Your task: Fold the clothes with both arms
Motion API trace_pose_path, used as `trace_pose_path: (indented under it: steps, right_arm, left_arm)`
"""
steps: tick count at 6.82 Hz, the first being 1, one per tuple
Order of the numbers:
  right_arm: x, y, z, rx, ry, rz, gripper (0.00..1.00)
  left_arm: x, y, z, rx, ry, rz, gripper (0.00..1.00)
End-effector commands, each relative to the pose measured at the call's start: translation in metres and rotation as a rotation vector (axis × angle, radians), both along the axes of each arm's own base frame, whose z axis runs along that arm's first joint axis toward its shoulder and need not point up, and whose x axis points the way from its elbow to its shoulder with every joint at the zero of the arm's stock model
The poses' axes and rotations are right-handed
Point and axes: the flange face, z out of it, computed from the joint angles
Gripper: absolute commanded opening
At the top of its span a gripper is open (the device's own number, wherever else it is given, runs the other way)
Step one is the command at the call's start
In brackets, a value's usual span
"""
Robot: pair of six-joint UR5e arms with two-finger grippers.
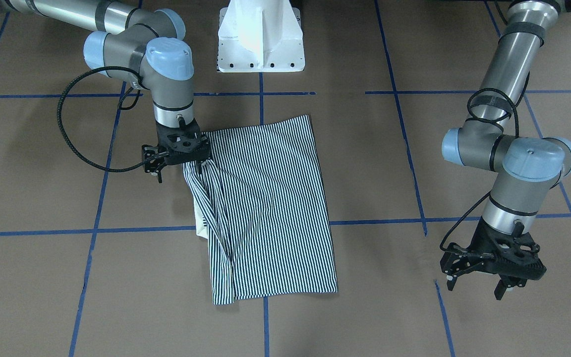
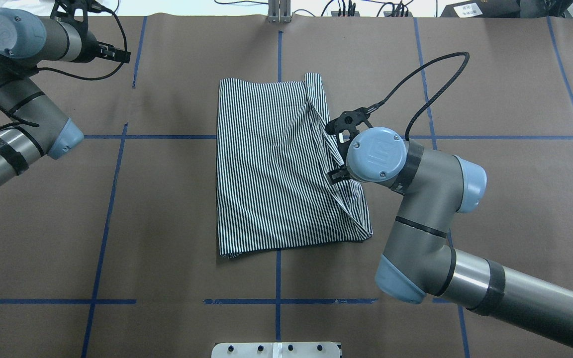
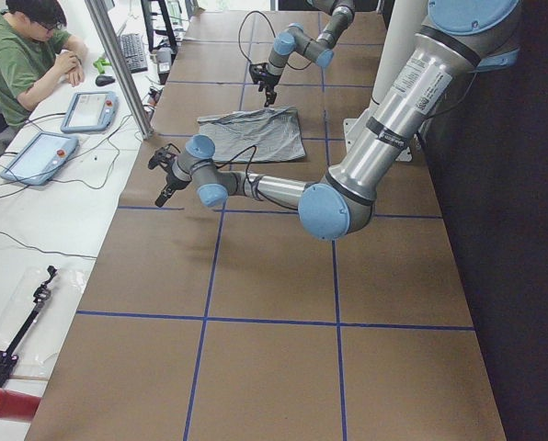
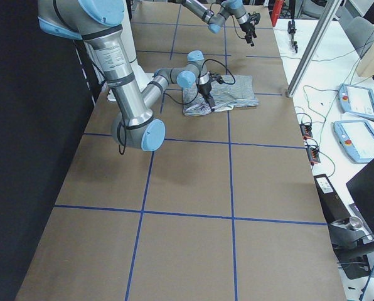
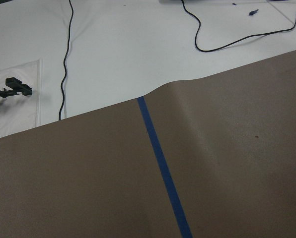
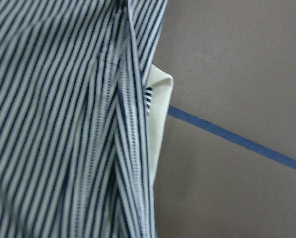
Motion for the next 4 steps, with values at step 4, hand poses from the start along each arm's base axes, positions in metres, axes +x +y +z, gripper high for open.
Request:
trace_pose_path:
  steps: [4]
  right_arm:
    - [-0.047,0.061,-0.008,-0.022,-0.019,-0.07,0.45]
  left_arm:
    - [0.0,0.001,0.001,-0.004,0.003,0.007,1.0]
